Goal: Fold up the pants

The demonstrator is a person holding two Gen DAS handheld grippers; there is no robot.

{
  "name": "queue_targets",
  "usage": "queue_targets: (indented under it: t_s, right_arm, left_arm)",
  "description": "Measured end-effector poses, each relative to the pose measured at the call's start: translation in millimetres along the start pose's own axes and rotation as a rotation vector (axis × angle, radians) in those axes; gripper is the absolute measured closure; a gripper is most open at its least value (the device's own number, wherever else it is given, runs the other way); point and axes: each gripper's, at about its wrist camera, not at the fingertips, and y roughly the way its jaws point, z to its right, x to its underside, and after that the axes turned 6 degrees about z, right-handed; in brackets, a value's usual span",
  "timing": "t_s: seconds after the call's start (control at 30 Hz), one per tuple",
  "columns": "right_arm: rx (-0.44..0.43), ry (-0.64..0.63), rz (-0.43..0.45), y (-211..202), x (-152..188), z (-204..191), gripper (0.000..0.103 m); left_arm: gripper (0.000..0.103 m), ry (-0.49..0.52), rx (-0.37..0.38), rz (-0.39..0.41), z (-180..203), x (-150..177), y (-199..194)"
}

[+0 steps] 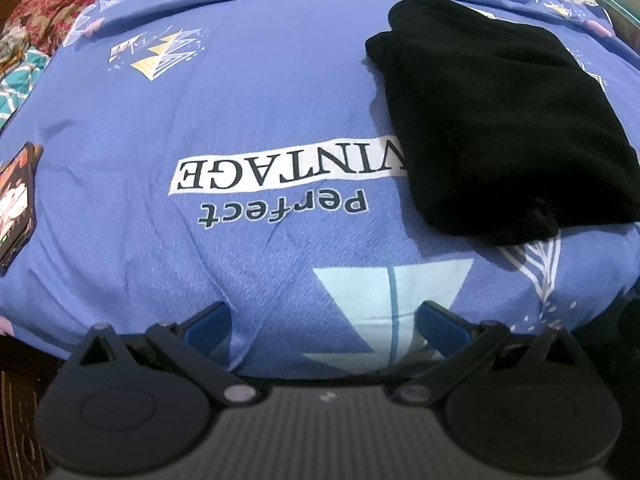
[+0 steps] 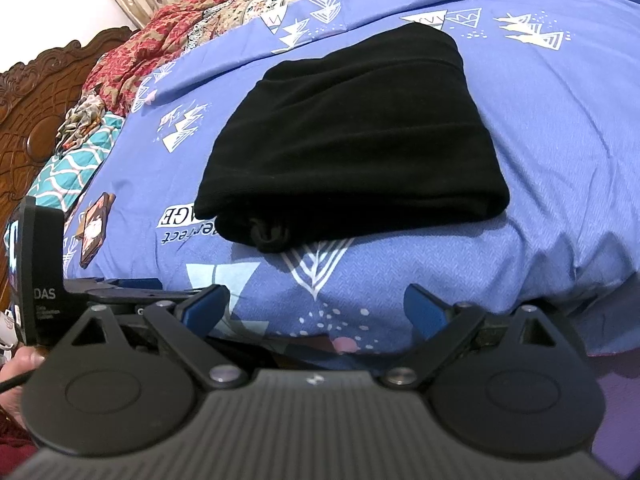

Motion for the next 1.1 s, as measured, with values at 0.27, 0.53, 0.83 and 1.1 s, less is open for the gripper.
queue_targets:
  t_s: [0.27, 0.53, 0.83, 1.1]
  right_arm:
    - [0.000, 0.000, -0.001, 0.1, -0.1, 0.6, 0.006]
    - [-0.001, 0.000, -0.001, -0.1, -0.4, 0.8, 0.006]
    - [-0.001, 0.003, -0.002, 0.3, -0.2, 1.4, 0.006]
    - [-0.001, 0.004, -0.003, 0.7, 0.1, 1.8, 0.006]
  left_arm:
    - [0.000, 0.005, -0.007, 0.007, 1.0, -0.8, -2.1]
    - [0.000, 0.006, -0.006, -0.001, 0.6, -1.0, -0.9]
    - [0.000, 0.004, -0.004, -0.007, -1.2, -1.2, 1.4]
    - [0.000, -0.006, -0.003, -0.015, -1.4, -0.6, 3.2]
